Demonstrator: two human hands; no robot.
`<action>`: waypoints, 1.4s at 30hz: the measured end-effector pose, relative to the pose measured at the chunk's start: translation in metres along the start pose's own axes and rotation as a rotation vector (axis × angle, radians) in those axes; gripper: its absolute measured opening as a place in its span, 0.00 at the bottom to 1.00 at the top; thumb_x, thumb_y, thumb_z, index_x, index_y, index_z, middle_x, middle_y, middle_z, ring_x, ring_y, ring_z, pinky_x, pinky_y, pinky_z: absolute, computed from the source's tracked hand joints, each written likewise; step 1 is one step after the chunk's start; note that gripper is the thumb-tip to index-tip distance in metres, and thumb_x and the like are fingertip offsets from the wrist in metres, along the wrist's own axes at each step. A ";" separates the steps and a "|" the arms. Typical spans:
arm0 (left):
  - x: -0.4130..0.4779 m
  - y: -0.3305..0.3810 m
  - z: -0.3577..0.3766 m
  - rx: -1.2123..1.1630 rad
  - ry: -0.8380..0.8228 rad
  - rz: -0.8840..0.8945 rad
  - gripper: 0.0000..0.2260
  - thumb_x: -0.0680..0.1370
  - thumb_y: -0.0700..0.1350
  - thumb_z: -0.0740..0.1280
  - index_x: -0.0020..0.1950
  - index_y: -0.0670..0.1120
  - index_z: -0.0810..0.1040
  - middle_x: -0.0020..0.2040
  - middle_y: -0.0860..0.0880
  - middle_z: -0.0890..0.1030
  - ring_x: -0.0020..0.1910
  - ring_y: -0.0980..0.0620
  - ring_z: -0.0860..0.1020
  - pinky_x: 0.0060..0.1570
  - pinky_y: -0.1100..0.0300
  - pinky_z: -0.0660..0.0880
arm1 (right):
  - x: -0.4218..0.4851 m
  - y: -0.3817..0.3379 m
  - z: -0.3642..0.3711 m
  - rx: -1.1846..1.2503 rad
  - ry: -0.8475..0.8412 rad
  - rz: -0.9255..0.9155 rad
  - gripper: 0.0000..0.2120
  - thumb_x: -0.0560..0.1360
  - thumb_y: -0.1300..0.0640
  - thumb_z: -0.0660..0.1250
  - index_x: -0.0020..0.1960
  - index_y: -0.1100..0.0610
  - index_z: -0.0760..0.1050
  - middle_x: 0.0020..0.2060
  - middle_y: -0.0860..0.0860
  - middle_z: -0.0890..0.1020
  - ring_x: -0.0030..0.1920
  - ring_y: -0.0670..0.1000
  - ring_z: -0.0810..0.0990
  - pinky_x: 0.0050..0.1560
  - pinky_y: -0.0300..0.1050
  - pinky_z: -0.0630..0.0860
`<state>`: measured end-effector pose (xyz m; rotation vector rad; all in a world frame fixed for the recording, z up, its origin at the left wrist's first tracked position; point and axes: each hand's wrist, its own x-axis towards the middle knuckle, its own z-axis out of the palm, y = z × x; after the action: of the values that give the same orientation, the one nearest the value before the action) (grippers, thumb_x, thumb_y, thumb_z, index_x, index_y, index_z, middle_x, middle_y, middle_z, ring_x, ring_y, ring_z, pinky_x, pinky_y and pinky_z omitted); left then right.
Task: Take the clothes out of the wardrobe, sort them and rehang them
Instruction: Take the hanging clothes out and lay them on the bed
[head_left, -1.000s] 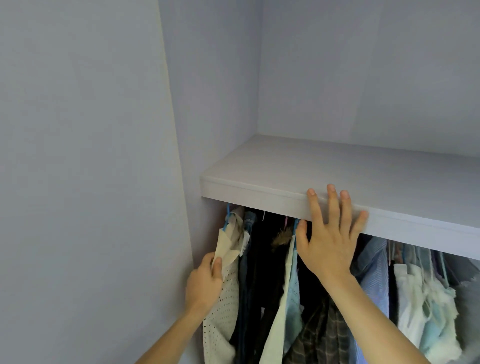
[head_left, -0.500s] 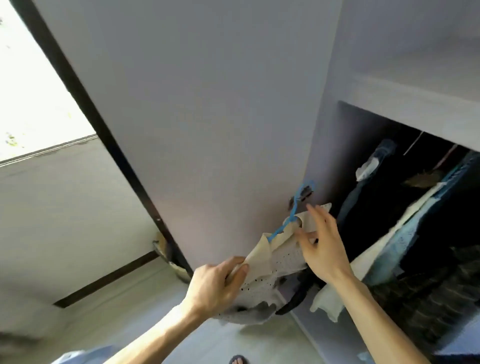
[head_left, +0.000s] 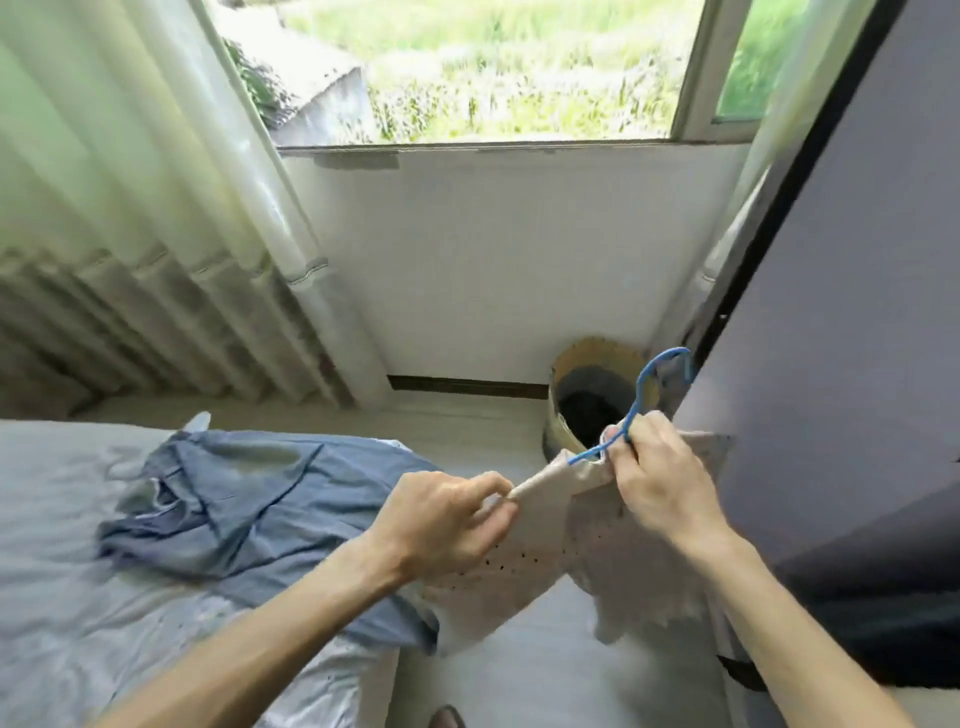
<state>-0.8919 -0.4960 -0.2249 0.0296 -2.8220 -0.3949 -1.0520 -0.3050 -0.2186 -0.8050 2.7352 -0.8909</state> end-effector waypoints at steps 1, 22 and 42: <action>-0.008 -0.010 -0.010 0.010 0.007 -0.057 0.12 0.78 0.58 0.60 0.48 0.54 0.80 0.32 0.55 0.80 0.29 0.54 0.79 0.25 0.57 0.74 | 0.004 -0.016 0.011 -0.005 -0.017 -0.016 0.12 0.83 0.49 0.55 0.51 0.53 0.74 0.47 0.49 0.71 0.48 0.56 0.76 0.45 0.53 0.72; -0.060 -0.125 -0.097 -0.582 0.244 -0.888 0.04 0.77 0.56 0.69 0.46 0.60 0.83 0.40 0.62 0.83 0.43 0.65 0.78 0.41 0.69 0.71 | 0.063 -0.173 0.120 0.533 0.058 -0.216 0.20 0.76 0.55 0.71 0.66 0.51 0.72 0.60 0.48 0.71 0.48 0.39 0.80 0.47 0.31 0.74; 0.016 -0.155 -0.200 -0.862 0.638 -1.024 0.11 0.75 0.53 0.74 0.47 0.46 0.88 0.45 0.48 0.87 0.53 0.48 0.84 0.64 0.49 0.76 | 0.209 -0.164 0.172 0.495 -0.651 -0.064 0.15 0.71 0.59 0.74 0.57 0.52 0.78 0.53 0.50 0.84 0.52 0.51 0.82 0.57 0.52 0.78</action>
<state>-0.8528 -0.6994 -0.0786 1.1683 -1.6248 -1.4387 -1.1031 -0.6149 -0.2582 -0.8805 1.8411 -1.0291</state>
